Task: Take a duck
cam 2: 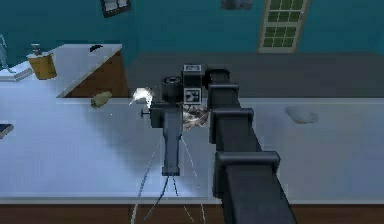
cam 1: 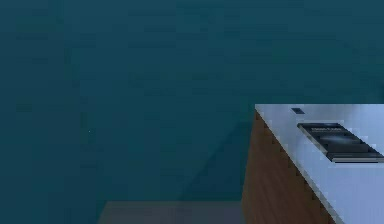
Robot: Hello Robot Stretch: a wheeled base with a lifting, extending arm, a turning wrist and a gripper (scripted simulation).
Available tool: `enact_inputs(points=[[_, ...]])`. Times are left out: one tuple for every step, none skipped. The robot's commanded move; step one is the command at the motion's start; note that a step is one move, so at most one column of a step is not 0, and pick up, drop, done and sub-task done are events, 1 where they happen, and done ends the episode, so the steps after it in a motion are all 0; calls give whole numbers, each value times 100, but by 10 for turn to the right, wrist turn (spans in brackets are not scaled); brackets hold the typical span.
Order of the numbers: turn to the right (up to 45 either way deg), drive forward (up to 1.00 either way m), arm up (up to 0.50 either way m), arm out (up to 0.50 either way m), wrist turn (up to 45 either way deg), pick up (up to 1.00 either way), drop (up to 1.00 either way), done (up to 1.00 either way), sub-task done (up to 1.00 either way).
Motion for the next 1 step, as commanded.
enact_inputs(points=[[0,0,0,0,450,0,0,0,0]])
